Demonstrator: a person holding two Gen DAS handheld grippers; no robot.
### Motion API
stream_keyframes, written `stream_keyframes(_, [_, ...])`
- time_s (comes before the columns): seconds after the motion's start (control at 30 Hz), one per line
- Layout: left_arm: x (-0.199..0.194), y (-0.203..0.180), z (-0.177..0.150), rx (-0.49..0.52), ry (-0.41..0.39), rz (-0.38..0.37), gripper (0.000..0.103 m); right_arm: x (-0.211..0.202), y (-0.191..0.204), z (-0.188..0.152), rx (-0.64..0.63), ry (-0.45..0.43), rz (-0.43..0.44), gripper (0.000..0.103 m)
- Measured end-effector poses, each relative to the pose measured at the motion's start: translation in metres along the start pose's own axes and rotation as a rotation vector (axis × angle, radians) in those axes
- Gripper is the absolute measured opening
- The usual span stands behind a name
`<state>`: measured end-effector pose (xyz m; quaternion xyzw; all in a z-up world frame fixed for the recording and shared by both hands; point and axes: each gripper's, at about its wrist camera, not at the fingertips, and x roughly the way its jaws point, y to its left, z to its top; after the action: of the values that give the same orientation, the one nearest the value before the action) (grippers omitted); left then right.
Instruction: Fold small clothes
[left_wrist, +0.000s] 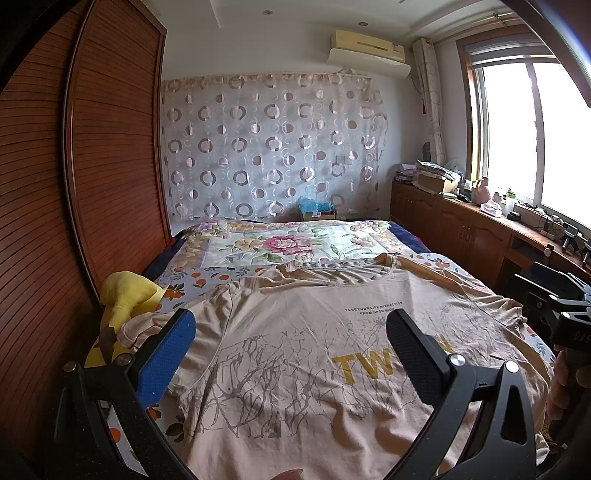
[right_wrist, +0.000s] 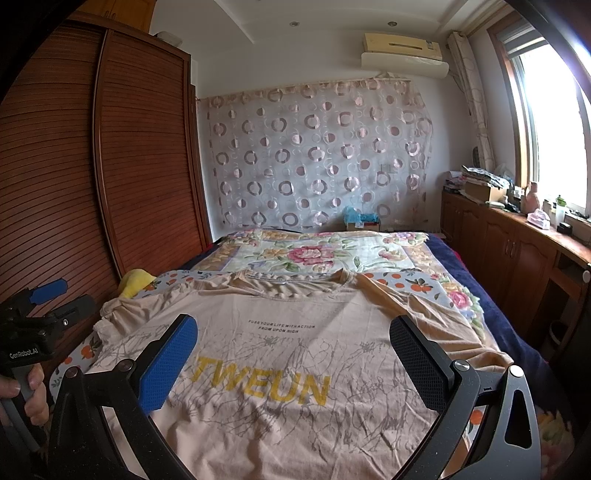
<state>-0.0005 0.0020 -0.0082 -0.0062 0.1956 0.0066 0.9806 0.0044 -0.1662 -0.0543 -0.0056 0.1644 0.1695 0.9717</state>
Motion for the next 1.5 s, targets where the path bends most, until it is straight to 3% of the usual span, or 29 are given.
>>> stream_keyframes(1.03, [0.005, 0.004, -0.007, 0.003, 0.007, 0.005, 0.103, 0.003, 0.002, -0.001, 0.001, 0.003, 0.011, 0.103])
stream_keyframes(1.5, [0.015, 0.044, -0.011, -0.009, 0.060, 0.054, 0.103, 0.024, 0.010, 0.007, -0.052, 0.029, 0.078, 0.103])
